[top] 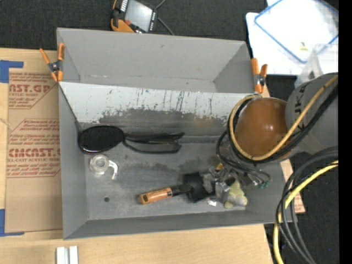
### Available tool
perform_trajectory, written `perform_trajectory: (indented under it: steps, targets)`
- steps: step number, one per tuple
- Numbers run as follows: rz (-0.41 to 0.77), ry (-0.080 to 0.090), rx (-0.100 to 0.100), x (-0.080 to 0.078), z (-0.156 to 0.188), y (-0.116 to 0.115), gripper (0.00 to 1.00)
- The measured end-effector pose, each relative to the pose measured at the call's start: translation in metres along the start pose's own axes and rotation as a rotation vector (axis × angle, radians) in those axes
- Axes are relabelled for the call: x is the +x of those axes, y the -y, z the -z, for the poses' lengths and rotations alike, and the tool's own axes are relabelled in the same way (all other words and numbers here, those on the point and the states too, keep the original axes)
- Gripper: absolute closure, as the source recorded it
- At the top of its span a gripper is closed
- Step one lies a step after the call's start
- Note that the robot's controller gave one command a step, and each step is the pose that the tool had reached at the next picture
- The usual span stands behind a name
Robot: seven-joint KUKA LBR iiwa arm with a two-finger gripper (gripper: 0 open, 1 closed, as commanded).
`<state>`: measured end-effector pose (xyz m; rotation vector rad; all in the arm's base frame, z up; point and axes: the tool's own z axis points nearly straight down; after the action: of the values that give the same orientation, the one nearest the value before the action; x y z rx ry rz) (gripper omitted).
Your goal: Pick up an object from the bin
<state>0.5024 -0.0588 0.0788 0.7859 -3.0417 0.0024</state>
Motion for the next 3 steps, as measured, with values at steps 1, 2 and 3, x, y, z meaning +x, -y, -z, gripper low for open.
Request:
perform_trajectory:
  steps: [1, 2, 3]
  targets:
    - [0.004, -0.003, -0.003, 0.004, 0.101, 0.000, 1.00]
    - [-0.008, -0.007, -0.008, 0.005, 0.020, -0.013, 1.00]
    - [0.496, 0.001, 0.001, -0.012, 0.043, -0.056, 1.00]
